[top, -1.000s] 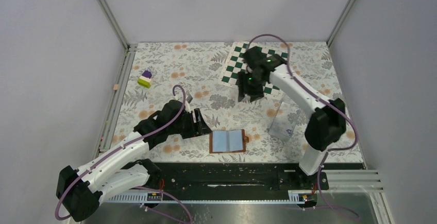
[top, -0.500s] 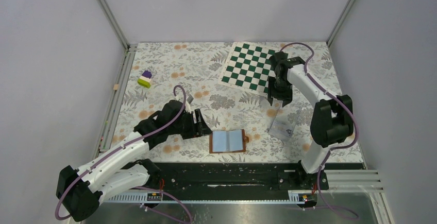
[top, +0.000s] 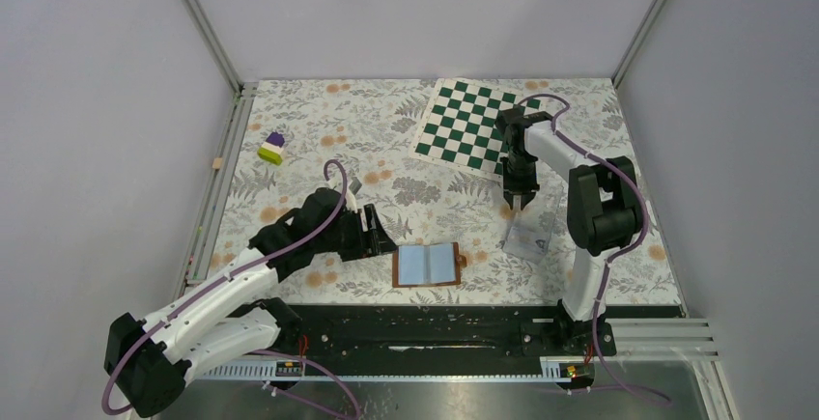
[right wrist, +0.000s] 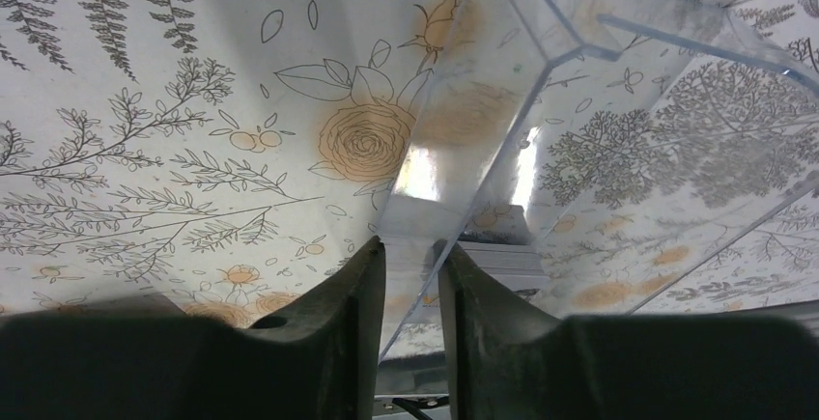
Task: Put the credit cards into the card holder
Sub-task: Move the storage box to the center of the board.
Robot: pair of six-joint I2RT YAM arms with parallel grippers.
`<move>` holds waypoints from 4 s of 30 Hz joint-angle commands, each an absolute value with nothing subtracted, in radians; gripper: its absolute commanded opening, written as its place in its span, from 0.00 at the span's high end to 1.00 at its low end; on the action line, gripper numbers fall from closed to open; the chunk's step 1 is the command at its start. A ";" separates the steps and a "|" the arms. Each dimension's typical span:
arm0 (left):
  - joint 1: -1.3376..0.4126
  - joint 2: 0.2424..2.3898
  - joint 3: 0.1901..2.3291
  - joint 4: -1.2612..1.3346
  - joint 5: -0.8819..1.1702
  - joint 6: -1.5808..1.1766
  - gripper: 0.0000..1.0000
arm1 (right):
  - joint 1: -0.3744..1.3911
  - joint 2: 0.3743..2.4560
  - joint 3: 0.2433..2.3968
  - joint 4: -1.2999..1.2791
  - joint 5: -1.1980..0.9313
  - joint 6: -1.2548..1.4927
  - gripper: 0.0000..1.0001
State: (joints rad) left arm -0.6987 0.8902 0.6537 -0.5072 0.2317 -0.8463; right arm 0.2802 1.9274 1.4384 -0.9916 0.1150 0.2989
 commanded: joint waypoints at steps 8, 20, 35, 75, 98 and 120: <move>-0.689 0.900 0.664 -0.487 0.246 -0.836 0.38 | 0.280 1.885 1.404 -0.968 0.019 0.288 0.87; -0.683 0.899 0.665 -0.487 0.248 -0.828 0.38 | 0.382 1.844 1.396 -0.972 -0.063 0.301 0.98; -0.669 0.852 0.659 -0.518 0.231 -0.819 0.37 | 0.630 1.946 1.617 -0.953 -0.187 0.083 1.00; -0.647 0.838 0.642 -0.511 0.248 -0.826 0.37 | 0.593 1.655 1.317 -0.981 0.090 0.538 0.31; -0.646 0.820 0.563 -0.462 0.265 -0.846 0.37 | 0.560 1.930 1.496 -0.942 -0.112 0.505 0.82; -0.614 1.075 0.590 -0.417 0.297 -0.836 0.39 | 0.546 2.147 1.911 -1.095 -0.049 0.395 0.55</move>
State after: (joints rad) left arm -0.6186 1.0473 0.5701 -0.4717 0.2619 -0.8124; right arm 0.5560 2.2185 1.9274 -1.0695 -0.0616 0.4206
